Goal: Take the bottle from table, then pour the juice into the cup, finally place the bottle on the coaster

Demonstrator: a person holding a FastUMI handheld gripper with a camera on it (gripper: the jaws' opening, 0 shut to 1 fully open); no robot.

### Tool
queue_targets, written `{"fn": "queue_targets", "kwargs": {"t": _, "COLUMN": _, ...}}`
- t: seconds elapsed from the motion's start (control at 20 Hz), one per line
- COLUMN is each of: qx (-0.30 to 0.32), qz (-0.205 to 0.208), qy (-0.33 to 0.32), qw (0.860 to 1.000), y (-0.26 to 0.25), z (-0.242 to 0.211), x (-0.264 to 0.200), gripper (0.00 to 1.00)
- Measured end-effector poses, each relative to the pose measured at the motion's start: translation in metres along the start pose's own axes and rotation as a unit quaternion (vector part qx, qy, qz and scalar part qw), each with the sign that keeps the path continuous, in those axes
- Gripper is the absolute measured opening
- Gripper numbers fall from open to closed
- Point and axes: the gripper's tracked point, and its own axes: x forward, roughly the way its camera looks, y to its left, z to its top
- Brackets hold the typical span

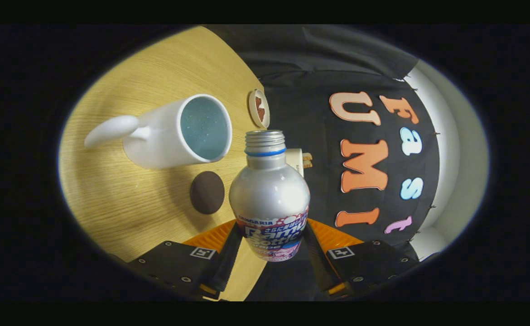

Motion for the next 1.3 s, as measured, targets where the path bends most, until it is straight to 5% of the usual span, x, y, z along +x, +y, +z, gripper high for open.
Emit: {"fn": "queue_targets", "kwargs": {"t": 1.3, "qx": -0.152, "qz": 0.002, "qy": -0.006, "qw": 0.988, "y": -0.0102, "z": 0.0033, "x": -0.0033, "gripper": 0.75}}
